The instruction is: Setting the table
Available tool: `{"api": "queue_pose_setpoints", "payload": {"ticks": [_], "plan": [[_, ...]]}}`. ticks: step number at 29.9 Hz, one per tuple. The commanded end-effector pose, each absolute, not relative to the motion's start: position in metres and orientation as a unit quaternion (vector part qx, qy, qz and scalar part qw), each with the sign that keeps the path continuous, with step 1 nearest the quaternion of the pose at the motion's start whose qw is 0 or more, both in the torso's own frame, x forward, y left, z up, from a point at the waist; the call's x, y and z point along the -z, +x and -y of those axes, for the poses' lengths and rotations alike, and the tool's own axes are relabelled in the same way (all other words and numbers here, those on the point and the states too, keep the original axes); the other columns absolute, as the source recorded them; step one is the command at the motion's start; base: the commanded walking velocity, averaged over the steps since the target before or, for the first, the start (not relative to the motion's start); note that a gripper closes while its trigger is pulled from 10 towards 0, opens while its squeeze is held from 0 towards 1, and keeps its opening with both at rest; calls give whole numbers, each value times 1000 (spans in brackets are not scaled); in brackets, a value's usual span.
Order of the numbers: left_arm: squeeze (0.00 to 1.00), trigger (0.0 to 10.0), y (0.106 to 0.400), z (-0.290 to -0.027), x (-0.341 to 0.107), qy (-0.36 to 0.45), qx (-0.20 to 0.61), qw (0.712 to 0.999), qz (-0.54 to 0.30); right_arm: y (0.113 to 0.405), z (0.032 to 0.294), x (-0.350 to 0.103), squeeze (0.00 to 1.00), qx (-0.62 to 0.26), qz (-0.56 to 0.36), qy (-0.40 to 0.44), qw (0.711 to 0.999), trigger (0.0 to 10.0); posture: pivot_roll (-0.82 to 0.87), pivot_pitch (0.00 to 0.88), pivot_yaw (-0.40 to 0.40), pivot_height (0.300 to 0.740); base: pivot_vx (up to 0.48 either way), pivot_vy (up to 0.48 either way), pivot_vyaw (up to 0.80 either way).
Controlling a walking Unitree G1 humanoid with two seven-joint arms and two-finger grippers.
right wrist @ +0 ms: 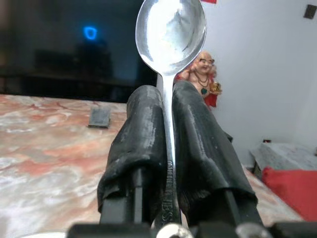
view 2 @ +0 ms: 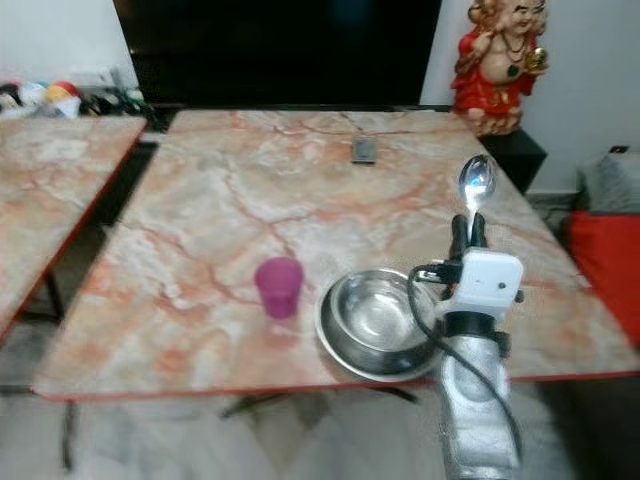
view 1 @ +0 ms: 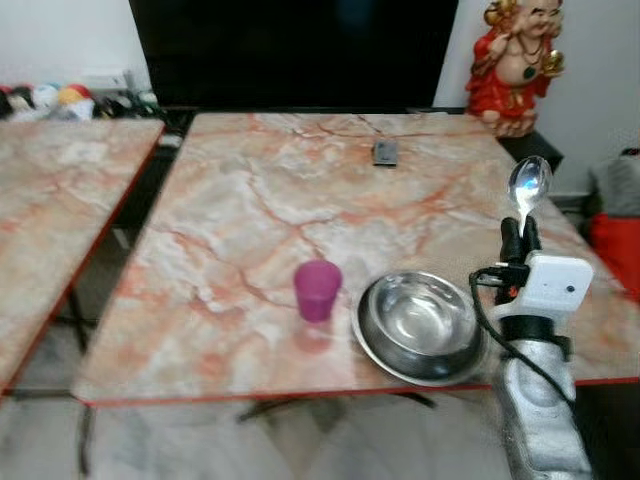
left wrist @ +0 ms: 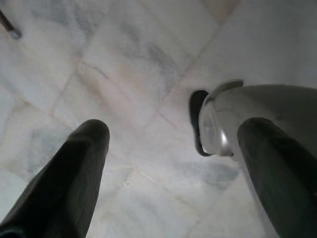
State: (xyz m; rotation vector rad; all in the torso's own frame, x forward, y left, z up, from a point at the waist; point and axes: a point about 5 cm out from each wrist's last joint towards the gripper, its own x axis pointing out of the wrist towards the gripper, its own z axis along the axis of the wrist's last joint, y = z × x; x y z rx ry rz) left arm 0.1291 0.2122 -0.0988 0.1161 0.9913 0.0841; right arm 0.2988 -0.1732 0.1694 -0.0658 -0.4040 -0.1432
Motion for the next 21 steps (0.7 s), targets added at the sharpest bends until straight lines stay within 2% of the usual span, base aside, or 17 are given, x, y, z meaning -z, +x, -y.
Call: {"api": "queue_pose_setpoints", "payload": {"ticks": [1,3,13,21], "plan": [[0,10000,125,-199,103,50,-19,873,-485,298,183,-170,0,86,201,-39,975,10000,-15,98,-31,740,0,-420,0],[0,10000,127,-204,101,51,-23,875,-481,298,184,-170,0,87,200,-39,975,10000,-15,98,-31,740,0,-339,0],[0,10000,132,-221,96,51,-35,878,-475,298,183,-169,0,86,195,-36,976,10000,-10,103,-33,740,0,0,0],[0,10000,137,-225,94,43,-43,879,-473,299,181,-167,0,81,191,-35,978,10000,-10,102,-33,740,0,0,0]]}}
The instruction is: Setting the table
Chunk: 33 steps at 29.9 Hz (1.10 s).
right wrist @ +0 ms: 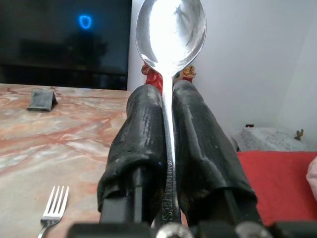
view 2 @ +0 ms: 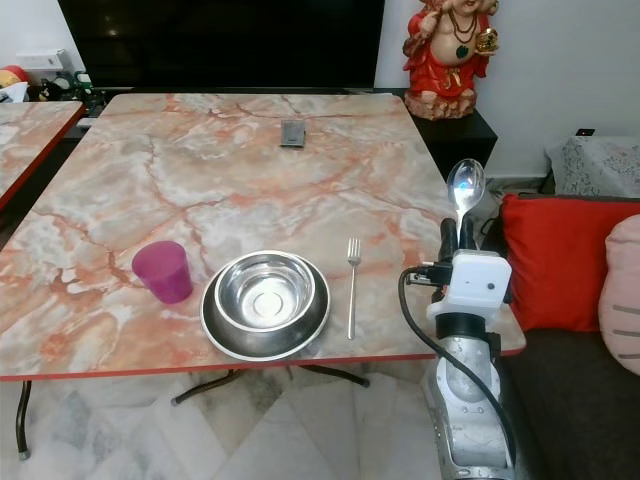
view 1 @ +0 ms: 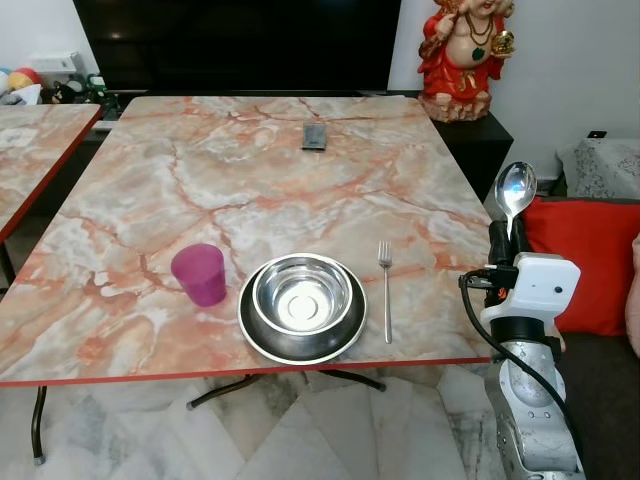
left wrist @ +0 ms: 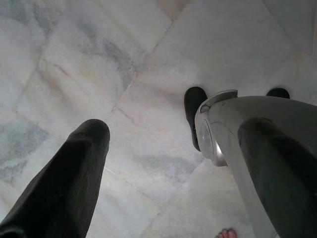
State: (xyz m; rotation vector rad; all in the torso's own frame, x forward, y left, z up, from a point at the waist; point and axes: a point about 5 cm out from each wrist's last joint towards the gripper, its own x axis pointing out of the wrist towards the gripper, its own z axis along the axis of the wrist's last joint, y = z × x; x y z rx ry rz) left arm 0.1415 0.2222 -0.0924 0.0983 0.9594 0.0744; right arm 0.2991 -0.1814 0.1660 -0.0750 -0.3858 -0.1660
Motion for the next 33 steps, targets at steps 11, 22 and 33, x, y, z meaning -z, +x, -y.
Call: {"api": "queue_pose_setpoints", "payload": {"ticks": [11,22,33], "plan": [[0,10000,126,-228,97,45,-44,873,-484,301,179,-165,0,76,185,-34,979,10000,-7,99,-34,740,0,305,0],[0,10000,131,-227,96,44,-44,874,-481,302,177,-164,0,72,183,-31,980,10000,-7,93,-31,740,0,0,0],[0,10000,134,-223,96,40,-38,876,-479,302,174,-163,0,64,178,-30,982,10000,-7,93,-31,740,44,0,0]]}}
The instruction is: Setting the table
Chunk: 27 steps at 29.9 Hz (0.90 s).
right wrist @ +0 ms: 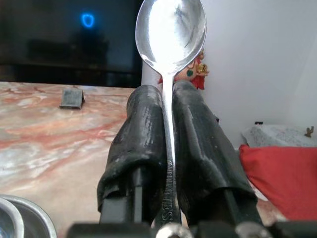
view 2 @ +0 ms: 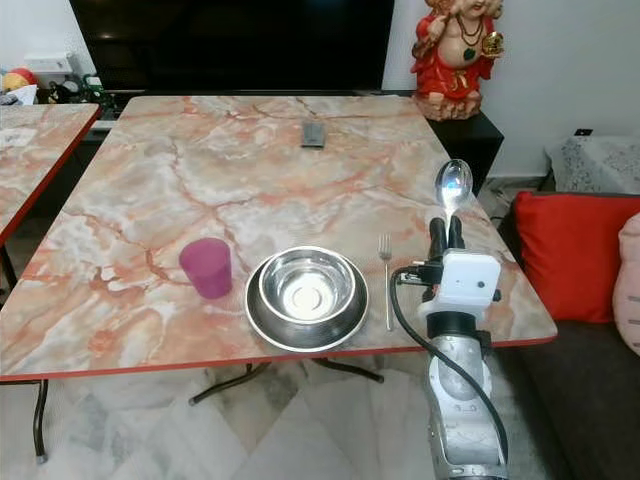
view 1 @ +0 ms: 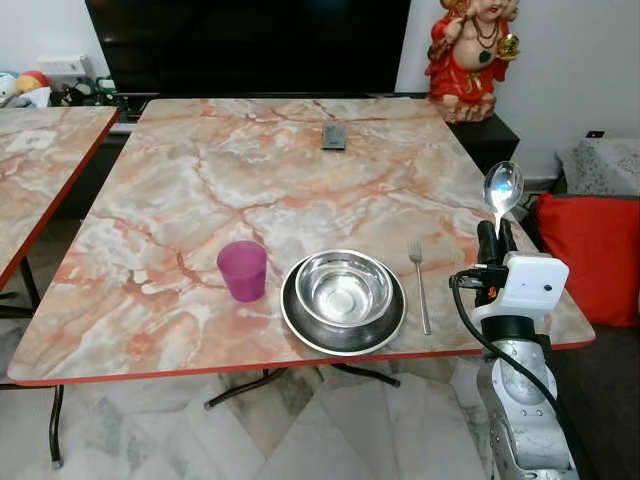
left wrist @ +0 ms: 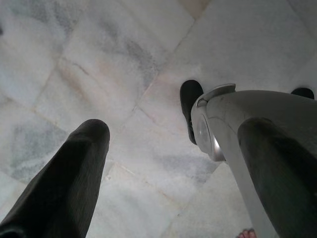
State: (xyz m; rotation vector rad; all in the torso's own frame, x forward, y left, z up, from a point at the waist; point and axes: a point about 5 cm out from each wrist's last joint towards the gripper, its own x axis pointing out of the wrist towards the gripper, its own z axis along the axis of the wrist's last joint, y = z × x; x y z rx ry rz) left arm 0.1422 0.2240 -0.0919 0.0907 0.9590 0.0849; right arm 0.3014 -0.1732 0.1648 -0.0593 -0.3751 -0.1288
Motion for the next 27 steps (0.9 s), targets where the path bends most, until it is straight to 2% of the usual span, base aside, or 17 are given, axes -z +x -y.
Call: {"api": "queue_pose_setpoints", "payload": {"ticks": [1,10,21,27], "plan": [[0,10000,134,-223,96,40,-38,876,-479,302,174,-162,0,63,178,-29,982,10000,-7,93,-31,740,262,0,0],[0,10000,126,-232,95,38,-41,875,-480,302,174,-160,0,63,172,-29,983,10000,-6,95,-30,740,60,0,0],[0,10000,112,-242,97,37,-46,871,-488,302,175,-156,0,69,161,-32,984,10000,-5,102,-31,740,256,0,0],[0,10000,108,-235,100,34,-43,869,-492,302,176,-156,0,70,162,-31,984,10000,-5,102,-31,740,304,0,0]]}}
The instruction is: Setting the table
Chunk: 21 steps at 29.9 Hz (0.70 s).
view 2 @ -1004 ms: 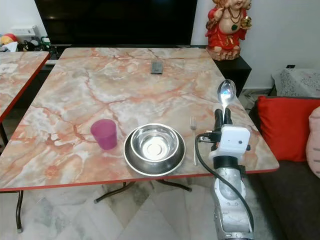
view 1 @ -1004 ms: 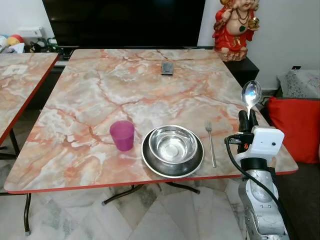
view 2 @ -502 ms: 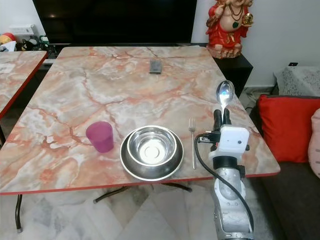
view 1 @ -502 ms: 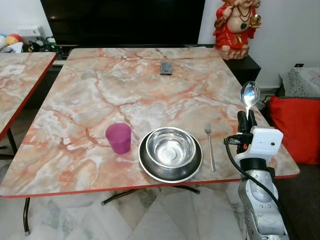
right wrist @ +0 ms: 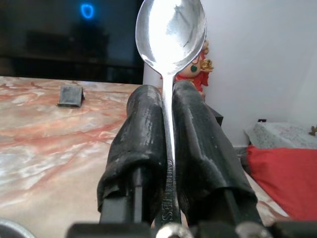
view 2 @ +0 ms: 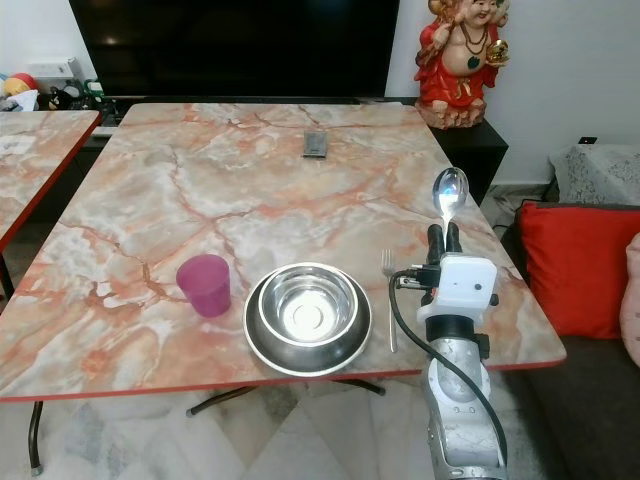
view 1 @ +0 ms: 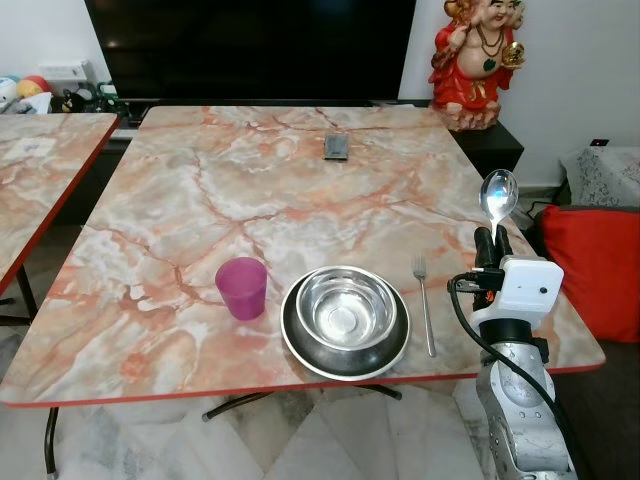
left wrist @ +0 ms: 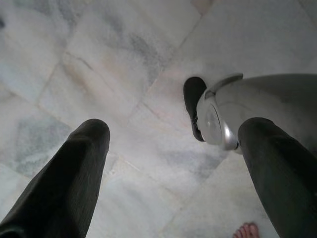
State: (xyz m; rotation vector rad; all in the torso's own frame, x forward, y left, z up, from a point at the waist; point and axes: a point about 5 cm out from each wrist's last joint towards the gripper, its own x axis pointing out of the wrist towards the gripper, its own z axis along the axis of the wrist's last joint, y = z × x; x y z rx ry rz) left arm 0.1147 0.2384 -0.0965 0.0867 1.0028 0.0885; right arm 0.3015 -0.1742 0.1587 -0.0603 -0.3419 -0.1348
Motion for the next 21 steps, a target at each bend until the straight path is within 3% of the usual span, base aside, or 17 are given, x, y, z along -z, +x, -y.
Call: {"api": "queue_pose_setpoints", "payload": {"ticks": [1,8,21], "plan": [[0,10000,108,-229,101,33,-40,869,-492,302,176,-156,0,70,161,-32,984,10000,-5,102,-31,740,319,0,0],[0,10000,116,-208,103,31,-28,871,-489,302,176,-155,0,72,159,-31,984,10000,-5,103,-31,740,313,0,0],[0,10000,136,-179,102,29,-7,881,-473,301,182,-140,0,100,105,-33,989,10000,-9,112,-30,740,0,0,0]]}}
